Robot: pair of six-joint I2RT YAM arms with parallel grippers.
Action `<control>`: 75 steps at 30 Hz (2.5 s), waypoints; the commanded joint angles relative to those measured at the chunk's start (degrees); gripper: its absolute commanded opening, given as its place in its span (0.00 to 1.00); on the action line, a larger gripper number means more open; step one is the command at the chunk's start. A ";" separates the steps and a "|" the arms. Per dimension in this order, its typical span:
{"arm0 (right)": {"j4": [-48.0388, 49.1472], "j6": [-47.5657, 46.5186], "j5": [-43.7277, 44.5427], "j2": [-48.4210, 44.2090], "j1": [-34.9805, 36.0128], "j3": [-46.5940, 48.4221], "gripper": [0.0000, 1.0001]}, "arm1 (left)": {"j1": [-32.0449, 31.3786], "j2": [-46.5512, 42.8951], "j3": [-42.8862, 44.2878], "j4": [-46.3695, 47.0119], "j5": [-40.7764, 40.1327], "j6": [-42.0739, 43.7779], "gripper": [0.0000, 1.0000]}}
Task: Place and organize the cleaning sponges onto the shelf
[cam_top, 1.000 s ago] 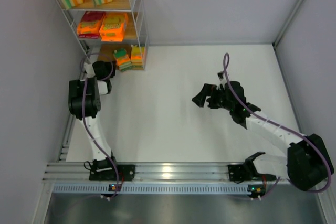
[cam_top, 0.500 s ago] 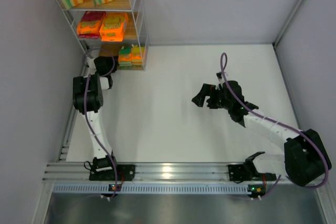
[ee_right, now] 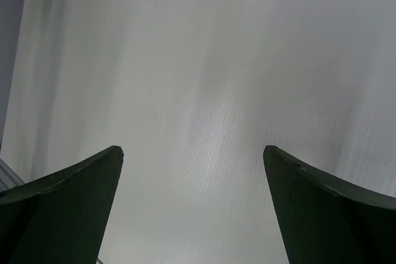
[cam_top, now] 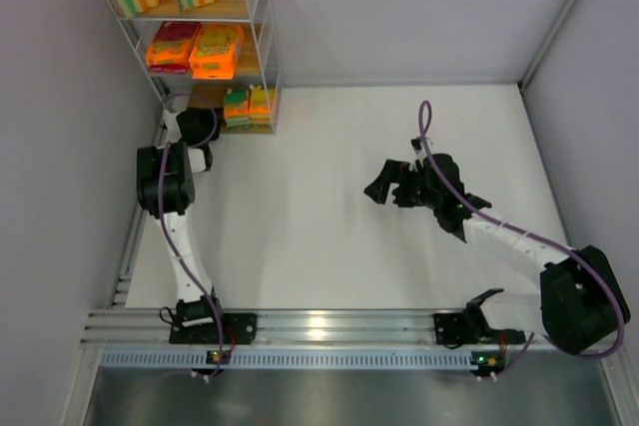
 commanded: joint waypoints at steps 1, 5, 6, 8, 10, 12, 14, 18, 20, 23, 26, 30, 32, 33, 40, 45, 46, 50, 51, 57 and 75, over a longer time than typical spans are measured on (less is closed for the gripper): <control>3.13 -0.50 -1.19 -1.77 -0.77 2.03 0.99 | 1.53 -5.39 -3.21 2.46 -2.51 1.76 0.45; 3.48 -0.50 -2.59 -2.12 -0.77 1.68 0.99 | 2.41 -8.72 -6.20 2.55 -2.87 2.46 0.49; 3.75 -0.50 -2.77 -2.64 -0.77 1.50 0.99 | 2.94 -9.17 -6.73 2.46 -2.87 2.72 0.50; 4.10 -0.33 -3.04 -3.26 -0.77 0.54 0.99 | 3.47 -10.57 -8.14 2.46 -2.96 2.99 0.50; 4.10 -0.41 -3.12 -4.14 -0.77 0.36 0.99 | 4.17 -11.63 -9.97 2.46 -2.87 3.16 0.50; 3.93 -0.67 -3.74 -4.58 -0.77 0.53 1.00 | 4.70 -14.35 -11.82 2.46 -2.09 4.39 0.50; 3.75 -0.85 -4.00 -5.02 -0.77 0.89 0.99 | 4.70 -18.72 -16.04 2.46 -1.38 6.14 0.50; 0.07 -2.69 -0.94 -7.12 -0.77 3.69 0.99 | 4.70 -29.80 -25.52 1.94 3.00 9.49 0.58; -3.10 -4.10 2.13 -8.26 -0.86 4.84 0.99 | 4.70 -37.36 -30.19 -1.74 4.59 12.81 0.59; -6.51 -7.44 6.43 -11.43 -0.77 6.07 0.99 | 4.70 -49.22 -32.66 -15.60 5.83 21.48 0.64; -9.68 -9.63 10.83 -15.38 -0.86 7.65 0.99 | 4.44 -61.26 -32.58 -28.53 8.55 31.79 0.68; -14.00 -13.85 14.36 -22.13 -0.77 10.98 1.00 | 4.00 -74.19 -29.42 -45.49 8.47 41.30 0.80; -15.23 -15.00 15.41 -25.65 -0.77 11.61 1.00 | 3.73 -79.55 -27.22 -52.51 11.00 43.75 0.86; -15.67 -15.61 15.86 -26.89 -0.77 11.70 0.99 | 3.73 -81.23 -26.61 -54.90 11.19 44.47 0.89; -19.98 -16.94 17.62 -37.61 -0.77 9.42 1.00 | 1.37 -94.22 -26.50 -66.53 18.84 52.04 0.95; -18.84 -14.23 18.58 -47.27 -0.77 0.74 0.99 | -6.45 -99.42 -28.53 -68.99 18.67 52.20 0.98; -18.49 -13.51 18.85 -48.51 -0.77 -0.68 0.99 | -7.85 -101.26 -28.71 -69.34 15.36 52.82 0.98; -15.25 -9.39 19.38 -53.17 -0.86 -6.40 1.00 | -11.63 -104.88 -31.78 -69.61 10.84 52.91 0.98; -14.45 -8.25 19.29 -53.44 -0.86 -7.97 1.00 | -11.73 -105.06 -33.35 -69.61 10.58 52.48 0.98; -10.93 -10.51 13.93 -54.33 -0.77 -8.52 1.00 | -11.74 -104.01 -37.41 -69.52 11.89 48.52 0.98; -5.22 -12.81 24.46 -41.33 -0.77 -8.52 0.99 | -11.74 -102.51 -39.08 -69.34 5.13 49.83 0.98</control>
